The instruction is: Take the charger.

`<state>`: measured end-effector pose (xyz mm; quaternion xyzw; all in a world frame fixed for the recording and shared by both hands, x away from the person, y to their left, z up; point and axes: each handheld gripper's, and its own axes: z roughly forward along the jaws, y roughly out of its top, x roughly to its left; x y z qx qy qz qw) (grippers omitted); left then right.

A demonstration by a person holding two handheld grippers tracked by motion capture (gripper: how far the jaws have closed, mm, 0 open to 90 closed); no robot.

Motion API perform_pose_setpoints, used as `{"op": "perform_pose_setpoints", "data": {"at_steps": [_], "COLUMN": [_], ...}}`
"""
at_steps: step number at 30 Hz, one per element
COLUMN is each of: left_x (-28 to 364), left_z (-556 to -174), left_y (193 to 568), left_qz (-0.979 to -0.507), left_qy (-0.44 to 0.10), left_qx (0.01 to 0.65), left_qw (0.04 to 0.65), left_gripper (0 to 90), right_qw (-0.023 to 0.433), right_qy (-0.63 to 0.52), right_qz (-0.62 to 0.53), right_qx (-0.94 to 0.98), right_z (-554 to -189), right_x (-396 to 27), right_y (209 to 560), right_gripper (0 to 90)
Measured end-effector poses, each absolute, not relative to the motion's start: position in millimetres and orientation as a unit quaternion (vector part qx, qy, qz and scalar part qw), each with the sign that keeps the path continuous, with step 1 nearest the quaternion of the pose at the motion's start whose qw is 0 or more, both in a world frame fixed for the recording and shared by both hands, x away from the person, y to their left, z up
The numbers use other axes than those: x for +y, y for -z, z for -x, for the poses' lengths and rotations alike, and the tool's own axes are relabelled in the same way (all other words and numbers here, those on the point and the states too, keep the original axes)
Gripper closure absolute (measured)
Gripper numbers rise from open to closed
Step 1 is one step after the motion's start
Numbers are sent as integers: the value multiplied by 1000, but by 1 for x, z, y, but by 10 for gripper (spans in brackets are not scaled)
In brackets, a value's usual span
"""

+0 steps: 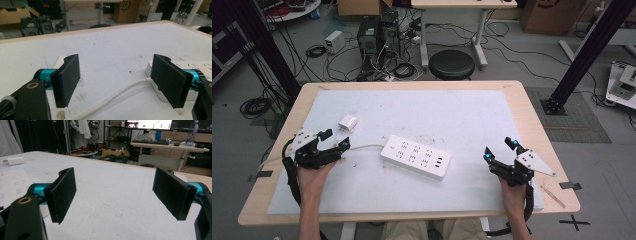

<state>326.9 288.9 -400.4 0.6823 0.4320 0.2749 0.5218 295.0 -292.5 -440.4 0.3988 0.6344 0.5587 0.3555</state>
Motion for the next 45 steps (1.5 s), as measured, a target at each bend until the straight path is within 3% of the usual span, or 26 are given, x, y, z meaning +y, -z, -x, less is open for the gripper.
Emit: {"op": "perform_pose_setpoints", "data": {"at_steps": [26,45], "left_x": [289,303], "left_z": [-417,-463], "left_y": [381,430], "left_qz": [-770,-771], "left_qy": [-230,-211], "left_qx": [432,471], "left_qw": [410,371], "left_gripper": [240,242], "right_qw": [344,344], "right_qy": [-562,-552], "right_qz": [-405,-406], "right_qx": [634,642], "right_z": [-297,-297], "right_x": [-294,-292], "right_y": [440,440], "right_gripper": [196,196]}}
